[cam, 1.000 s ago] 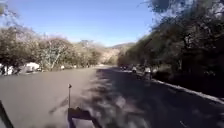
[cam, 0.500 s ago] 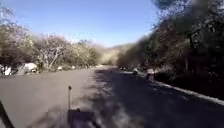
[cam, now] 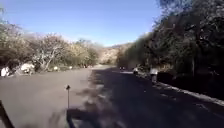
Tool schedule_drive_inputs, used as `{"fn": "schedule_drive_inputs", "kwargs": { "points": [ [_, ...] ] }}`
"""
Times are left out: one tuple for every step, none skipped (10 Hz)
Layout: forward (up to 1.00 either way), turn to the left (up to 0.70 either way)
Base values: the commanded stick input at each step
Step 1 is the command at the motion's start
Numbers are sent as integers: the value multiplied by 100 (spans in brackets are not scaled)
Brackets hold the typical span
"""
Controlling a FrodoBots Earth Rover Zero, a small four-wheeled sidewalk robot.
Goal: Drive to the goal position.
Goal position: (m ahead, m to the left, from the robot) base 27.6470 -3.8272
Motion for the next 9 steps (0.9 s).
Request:
{"fn": "schedule_drive_inputs", "kwargs": {
  "points": [
    [100,0],
    [100,0],
    [100,0],
    [100,0],
    [100,0],
    [100,0],
    [100,0],
    [100,0],
    [100,0]
  ]
}}
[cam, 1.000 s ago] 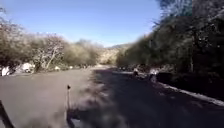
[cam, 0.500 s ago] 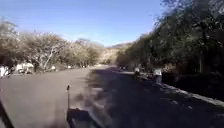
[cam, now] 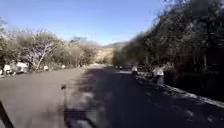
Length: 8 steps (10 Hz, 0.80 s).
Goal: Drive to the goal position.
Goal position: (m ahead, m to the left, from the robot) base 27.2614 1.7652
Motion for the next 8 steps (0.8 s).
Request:
{"fn": "schedule_drive_inputs", "kwargs": {
  "points": [
    [100,0],
    [100,0],
    [100,0],
    [100,0],
    [100,0],
    [100,0],
    [100,0],
    [100,0]
  ]
}}
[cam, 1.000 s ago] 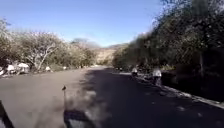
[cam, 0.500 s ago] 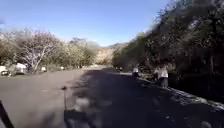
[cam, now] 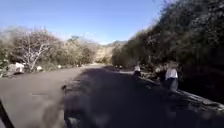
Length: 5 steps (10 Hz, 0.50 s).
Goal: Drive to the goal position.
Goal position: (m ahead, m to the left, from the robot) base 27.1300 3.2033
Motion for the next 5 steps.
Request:
{"fn": "schedule_drive_inputs", "kwargs": {
  "points": [
    [100,0],
    [100,0],
    [100,0],
    [100,0],
    [100,0]
  ]
}}
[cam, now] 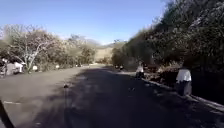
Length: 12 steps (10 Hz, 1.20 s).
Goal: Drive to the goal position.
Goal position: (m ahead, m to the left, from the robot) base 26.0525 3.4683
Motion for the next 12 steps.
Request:
{"fn": "schedule_drive_inputs", "kwargs": {
  "points": [
    [100,0],
    [100,0],
    [100,0],
    [100,0],
    [100,27],
    [100,27],
    [100,27],
    [100,0],
    [100,0],
    [100,5],
    [100,16],
    [100,0]
  ]
}}
